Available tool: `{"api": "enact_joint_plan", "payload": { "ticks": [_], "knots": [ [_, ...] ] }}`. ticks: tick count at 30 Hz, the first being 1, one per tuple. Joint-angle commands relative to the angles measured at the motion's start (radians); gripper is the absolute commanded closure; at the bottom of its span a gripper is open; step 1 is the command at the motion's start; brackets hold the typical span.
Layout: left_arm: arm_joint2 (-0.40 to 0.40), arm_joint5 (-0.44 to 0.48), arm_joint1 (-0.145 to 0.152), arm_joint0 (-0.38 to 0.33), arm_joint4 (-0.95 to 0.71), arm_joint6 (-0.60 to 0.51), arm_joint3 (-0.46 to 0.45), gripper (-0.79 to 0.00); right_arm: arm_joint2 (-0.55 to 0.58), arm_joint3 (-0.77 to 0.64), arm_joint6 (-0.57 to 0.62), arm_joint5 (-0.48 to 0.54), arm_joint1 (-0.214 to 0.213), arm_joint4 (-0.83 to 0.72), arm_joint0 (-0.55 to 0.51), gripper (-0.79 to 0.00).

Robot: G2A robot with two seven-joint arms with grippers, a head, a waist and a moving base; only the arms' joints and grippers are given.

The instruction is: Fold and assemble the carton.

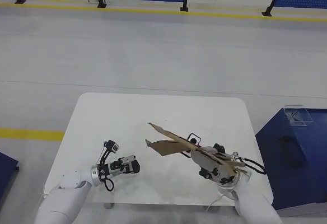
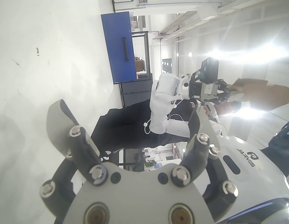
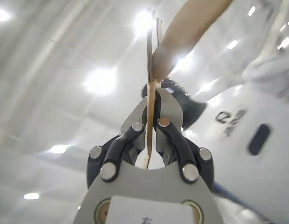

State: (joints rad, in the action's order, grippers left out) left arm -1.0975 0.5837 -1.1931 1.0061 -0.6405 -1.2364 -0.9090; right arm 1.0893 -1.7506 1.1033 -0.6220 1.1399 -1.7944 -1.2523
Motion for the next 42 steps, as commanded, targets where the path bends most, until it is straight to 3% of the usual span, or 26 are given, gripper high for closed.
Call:
{"api": "enact_joint_plan", "payload": {
  "ticks": [1,6,10,13,15,18,22,25,30,33,35,42],
  "knots": [
    [0.000,0.000,0.000,0.000,0.000,0.000,0.000,-0.785,-0.053,0.019,-0.079,-0.174,0.008,-0.211,0.020,0.000],
    [0.000,0.000,0.000,0.000,0.000,0.000,0.000,-0.785,-0.155,0.121,-0.301,-0.373,0.025,-0.575,0.096,0.000],
    [0.000,0.000,0.000,0.000,0.000,0.000,0.000,-0.785,-0.177,0.150,-0.408,-0.359,0.035,-0.687,0.131,0.000],
    [0.000,0.000,0.000,0.000,0.000,0.000,0.000,-0.785,-0.129,0.118,-0.403,-0.295,0.038,-0.596,0.138,0.000],
    [0.000,0.000,0.000,0.000,0.000,0.000,0.000,-0.785,-0.061,0.065,-0.328,-0.182,0.037,-0.380,0.131,0.000],
    [0.000,0.000,0.000,0.000,0.000,0.000,0.000,-0.785,0.011,0.008,-0.095,0.057,0.034,0.013,0.090,0.000],
    [0.000,0.000,0.000,0.000,0.000,0.000,0.000,-0.785,0.126,-0.014,0.104,0.531,0.024,0.447,0.042,0.000],
    [0.000,0.000,0.000,0.000,0.000,0.000,0.000,-0.785,0.210,-0.046,0.103,0.944,0.022,0.719,-0.008,0.000],
    [0.000,0.000,0.000,0.000,0.000,0.000,0.000,-0.785,0.300,-0.089,-0.037,1.364,0.027,1.092,-0.081,0.000],
    [0.000,0.000,0.000,0.000,0.000,0.000,0.000,-0.785,0.332,-0.096,-0.179,1.501,0.036,1.317,-0.102,0.000],
    [0.000,0.000,0.000,0.000,0.000,0.000,0.000,-0.785,0.324,-0.093,-0.284,1.489,0.044,1.411,-0.116,0.000],
    [0.000,0.000,0.000,0.000,0.000,0.000,0.000,-0.785,0.319,-0.093,-0.299,1.476,0.045,1.416,-0.119,0.000]
  ]
}}
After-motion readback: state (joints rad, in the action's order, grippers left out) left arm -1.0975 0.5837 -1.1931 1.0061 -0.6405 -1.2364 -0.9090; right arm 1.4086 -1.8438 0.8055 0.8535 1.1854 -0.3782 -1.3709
